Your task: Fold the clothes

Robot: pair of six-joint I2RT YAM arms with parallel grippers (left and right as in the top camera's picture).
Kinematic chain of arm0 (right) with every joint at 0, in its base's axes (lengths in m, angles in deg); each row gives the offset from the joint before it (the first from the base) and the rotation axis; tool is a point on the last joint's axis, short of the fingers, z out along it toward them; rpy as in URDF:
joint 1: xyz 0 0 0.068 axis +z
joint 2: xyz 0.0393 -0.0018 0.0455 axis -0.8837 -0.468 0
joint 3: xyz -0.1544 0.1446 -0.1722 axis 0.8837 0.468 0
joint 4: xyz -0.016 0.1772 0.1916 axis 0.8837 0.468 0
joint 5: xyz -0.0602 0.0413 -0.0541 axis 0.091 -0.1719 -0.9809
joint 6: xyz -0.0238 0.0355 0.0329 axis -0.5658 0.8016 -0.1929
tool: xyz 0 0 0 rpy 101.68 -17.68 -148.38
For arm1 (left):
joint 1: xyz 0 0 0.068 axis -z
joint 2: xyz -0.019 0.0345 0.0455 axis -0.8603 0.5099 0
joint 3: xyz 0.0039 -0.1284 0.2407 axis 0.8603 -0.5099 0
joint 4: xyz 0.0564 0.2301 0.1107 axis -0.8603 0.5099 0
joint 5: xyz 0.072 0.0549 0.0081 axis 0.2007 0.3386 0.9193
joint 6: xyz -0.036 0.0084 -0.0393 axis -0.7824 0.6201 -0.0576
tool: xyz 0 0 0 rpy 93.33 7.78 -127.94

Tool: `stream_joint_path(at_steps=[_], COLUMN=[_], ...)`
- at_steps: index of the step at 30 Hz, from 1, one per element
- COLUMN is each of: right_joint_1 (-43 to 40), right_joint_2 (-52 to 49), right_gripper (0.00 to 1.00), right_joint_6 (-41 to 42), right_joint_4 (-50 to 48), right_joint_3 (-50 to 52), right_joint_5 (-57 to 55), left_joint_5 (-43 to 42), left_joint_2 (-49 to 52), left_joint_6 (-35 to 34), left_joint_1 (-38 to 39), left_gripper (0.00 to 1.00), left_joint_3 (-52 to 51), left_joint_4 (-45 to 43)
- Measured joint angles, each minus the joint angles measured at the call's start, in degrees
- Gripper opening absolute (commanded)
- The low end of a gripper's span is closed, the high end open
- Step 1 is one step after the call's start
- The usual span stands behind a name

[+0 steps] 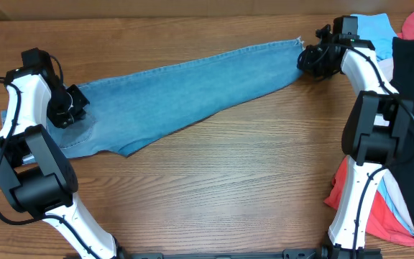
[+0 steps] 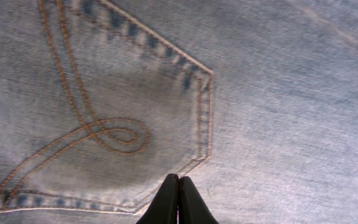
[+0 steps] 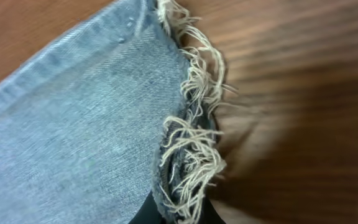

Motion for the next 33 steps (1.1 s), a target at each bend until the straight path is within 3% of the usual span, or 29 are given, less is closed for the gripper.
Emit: stream_joint_path(at_steps=[12,18,25,33], right_joint_1=[-10.4,-9.6,-0.2,20.9], right_joint_2=[14.0,19.2,19.9,19.9], right_gripper=[0.04,0.04,0.04,0.04], right_joint_6=[-0.5,-2.0,-3.3,-2.8], right_joint_4=[11.1,20.1,27.4,26.2], right_joint_3=[0.0,-0.1,-0.1,-0.1], right_joint_5=[-10.0,-13.9,-16.8,-17.3], left_joint_5=[-2.0,-2.2,-2.2,-2.2], left_joint_2=[-5.5,-8.2,-8.2,-8.2], left_joint_6=[1.4,1.4,1.5,1.5], left_joint_1=[0.0,0.0,0.0,0.0], left_gripper=[0.04,0.04,0.11,0.11], left_joint_3=[0.0,0.0,0.0,0.0], left_joint_4=[1.8,4.5,6.8,7.3])
